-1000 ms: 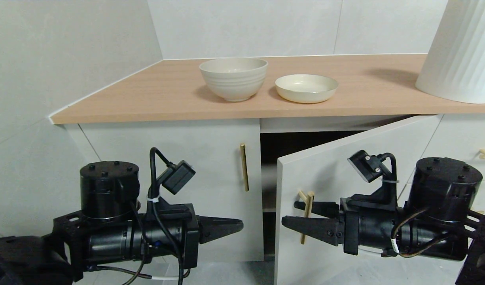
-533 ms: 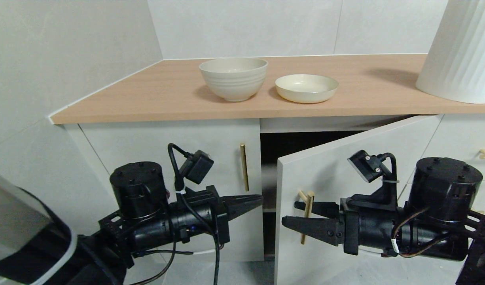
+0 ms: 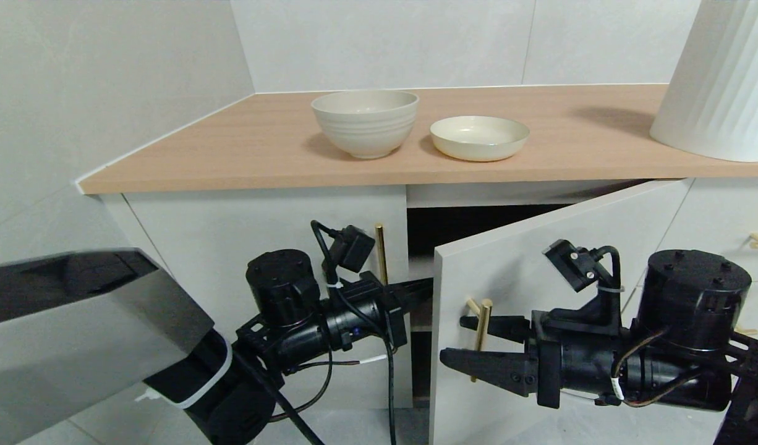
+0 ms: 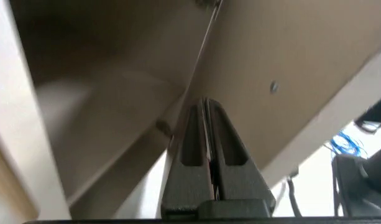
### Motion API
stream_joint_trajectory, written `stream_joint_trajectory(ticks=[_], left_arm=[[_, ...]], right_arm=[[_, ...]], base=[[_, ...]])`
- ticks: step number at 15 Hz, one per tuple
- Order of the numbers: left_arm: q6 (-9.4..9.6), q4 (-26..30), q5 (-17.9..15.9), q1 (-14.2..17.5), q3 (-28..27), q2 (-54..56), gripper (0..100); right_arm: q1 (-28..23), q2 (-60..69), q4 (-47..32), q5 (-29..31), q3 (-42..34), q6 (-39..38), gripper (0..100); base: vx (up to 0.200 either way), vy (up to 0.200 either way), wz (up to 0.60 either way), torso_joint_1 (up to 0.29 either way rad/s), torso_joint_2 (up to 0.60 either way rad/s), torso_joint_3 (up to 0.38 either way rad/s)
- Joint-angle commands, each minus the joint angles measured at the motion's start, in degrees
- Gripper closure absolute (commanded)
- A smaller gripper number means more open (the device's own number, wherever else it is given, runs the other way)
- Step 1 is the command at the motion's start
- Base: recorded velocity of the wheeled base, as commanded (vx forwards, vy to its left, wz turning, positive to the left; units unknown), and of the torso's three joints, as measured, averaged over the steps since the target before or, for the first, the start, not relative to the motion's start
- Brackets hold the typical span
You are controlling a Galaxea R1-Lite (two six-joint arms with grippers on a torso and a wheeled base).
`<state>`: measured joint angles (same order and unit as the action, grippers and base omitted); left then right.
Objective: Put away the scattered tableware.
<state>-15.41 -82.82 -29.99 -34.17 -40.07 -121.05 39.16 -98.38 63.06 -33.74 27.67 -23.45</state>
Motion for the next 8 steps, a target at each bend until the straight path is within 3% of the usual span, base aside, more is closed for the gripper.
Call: stream_joint_trajectory(ticks=[1, 8], left_arm=[[-0.85, -1.6, 0.9, -1.0, -1.2, -2.5, 100], [-1.55, -3.1, 2.9, -3.0, -3.2, -3.8, 100]], right_arm=[[-0.6, -1.2, 0.0, 0.2, -0.8, 3.2, 0], [-6.2, 0.7, 0.0, 2.5, -2.2, 10.3, 0]], base=[[0.0, 0.0, 0.0, 0.0, 0.0, 0.0], [0.0, 0.0, 0.0, 0.0, 0.0, 0.0]])
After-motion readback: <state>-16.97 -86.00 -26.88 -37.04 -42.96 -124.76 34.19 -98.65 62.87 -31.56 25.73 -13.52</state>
